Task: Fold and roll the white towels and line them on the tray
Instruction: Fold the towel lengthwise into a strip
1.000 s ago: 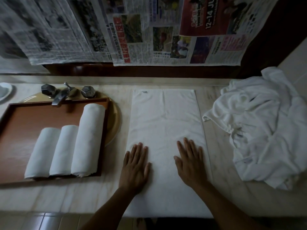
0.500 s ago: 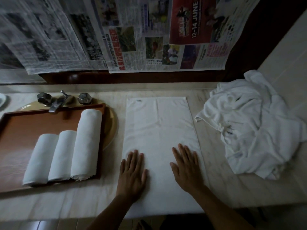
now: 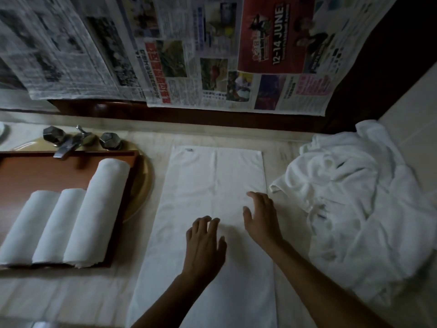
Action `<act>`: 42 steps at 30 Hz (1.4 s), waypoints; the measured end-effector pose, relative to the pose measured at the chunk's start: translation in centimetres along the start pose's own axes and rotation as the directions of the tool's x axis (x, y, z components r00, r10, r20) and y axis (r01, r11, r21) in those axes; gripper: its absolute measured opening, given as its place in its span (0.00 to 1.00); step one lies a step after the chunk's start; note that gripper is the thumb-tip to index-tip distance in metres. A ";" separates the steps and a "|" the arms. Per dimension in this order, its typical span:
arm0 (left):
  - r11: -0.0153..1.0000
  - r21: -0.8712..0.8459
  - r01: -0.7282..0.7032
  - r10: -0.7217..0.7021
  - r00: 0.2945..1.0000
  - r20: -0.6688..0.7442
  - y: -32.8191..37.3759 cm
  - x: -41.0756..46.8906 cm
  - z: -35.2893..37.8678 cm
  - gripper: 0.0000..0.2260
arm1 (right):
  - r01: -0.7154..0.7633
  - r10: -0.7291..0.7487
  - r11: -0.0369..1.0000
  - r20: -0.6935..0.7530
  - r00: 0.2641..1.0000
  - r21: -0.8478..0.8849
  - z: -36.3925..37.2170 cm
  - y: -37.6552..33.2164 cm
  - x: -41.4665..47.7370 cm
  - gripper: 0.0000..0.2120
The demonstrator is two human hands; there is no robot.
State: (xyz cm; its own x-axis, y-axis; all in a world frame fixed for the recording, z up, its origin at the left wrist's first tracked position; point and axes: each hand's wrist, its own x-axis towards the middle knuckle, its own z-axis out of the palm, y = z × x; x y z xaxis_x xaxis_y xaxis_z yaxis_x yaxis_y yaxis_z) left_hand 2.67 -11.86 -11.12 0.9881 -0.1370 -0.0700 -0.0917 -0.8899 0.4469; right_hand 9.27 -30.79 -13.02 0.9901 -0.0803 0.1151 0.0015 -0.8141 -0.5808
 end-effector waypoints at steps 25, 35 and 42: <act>0.989 0.082 0.119 -0.126 0.988 0.088 13.8 6.2 6.9 0.18 | -0.225 0.200 0.973 0.321 0.926 0.042 -5.5 6.7 26.6 0.03; 0.900 -0.378 0.219 -0.195 0.976 0.101 12.5 6.2 2.2 0.04 | -0.363 0.093 0.785 0.484 0.870 0.502 -7.1 4.1 25.9 0.14; 0.527 -0.772 0.355 -0.309 0.927 0.215 5.4 4.9 -4.7 0.13 | -0.098 -0.058 0.846 0.273 0.960 0.523 -2.2 -2.6 26.1 0.07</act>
State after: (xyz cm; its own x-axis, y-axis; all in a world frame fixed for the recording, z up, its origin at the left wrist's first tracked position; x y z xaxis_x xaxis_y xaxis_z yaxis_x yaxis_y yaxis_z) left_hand 7.59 -15.26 -4.88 0.9173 0.0543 -0.3945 0.3975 -0.1821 0.8993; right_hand 34.83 -32.04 -6.78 0.9890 0.1269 -0.0763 -0.0226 -0.3802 -0.9246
